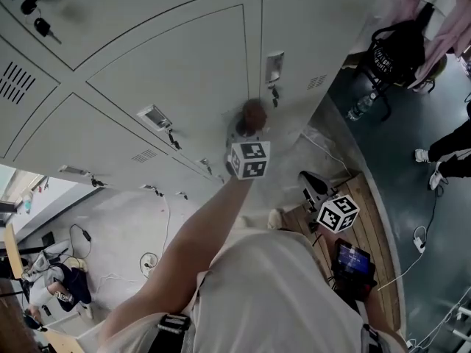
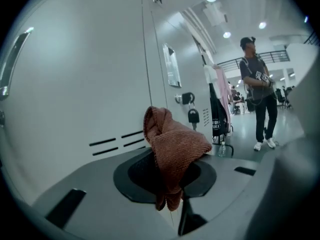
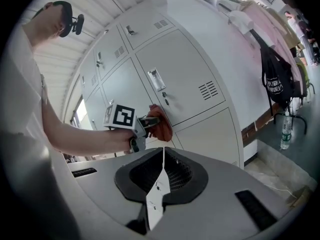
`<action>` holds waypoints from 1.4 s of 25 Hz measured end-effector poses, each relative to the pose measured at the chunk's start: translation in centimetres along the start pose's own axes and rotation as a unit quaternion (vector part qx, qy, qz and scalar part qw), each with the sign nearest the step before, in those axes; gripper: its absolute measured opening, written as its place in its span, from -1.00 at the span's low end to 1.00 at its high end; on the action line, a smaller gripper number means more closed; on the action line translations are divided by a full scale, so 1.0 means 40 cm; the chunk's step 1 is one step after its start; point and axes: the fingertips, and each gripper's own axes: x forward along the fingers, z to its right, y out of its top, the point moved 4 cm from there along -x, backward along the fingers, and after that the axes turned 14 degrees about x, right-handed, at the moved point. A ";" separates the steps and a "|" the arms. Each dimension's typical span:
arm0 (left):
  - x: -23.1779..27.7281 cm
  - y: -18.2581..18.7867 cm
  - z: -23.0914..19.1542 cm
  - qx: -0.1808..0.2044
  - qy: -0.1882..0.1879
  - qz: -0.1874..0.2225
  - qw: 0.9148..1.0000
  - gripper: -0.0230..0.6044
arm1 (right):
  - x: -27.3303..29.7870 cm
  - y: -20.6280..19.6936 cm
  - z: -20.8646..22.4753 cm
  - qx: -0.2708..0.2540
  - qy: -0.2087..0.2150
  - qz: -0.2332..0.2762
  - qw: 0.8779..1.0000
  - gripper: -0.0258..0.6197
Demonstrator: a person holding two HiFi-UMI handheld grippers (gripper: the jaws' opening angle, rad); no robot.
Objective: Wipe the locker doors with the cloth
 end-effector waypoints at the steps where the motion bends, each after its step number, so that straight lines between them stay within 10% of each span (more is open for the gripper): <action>1: -0.011 0.009 -0.013 -0.016 0.004 0.004 1.000 -0.68 | 0.011 0.004 0.003 0.000 0.005 -0.005 1.000 -0.86; 5: -0.063 -0.016 -0.088 -0.072 0.023 0.006 0.997 -0.68 | 0.073 0.011 -0.018 -0.009 0.040 -0.027 0.999 -0.86; 19: -0.337 -0.307 -0.379 -0.054 0.137 -0.059 0.987 -0.68 | 0.187 -0.054 -0.118 -0.027 0.108 -0.093 0.989 -0.86; 29: -0.430 -0.123 -0.486 0.044 0.178 -0.021 0.983 -0.68 | 0.190 -0.064 -0.109 -0.022 0.108 -0.101 0.989 -0.86; 35: -0.357 -0.221 -0.398 0.005 0.188 -0.054 0.981 -0.68 | 0.183 -0.071 -0.110 -0.019 0.111 -0.103 0.988 -0.86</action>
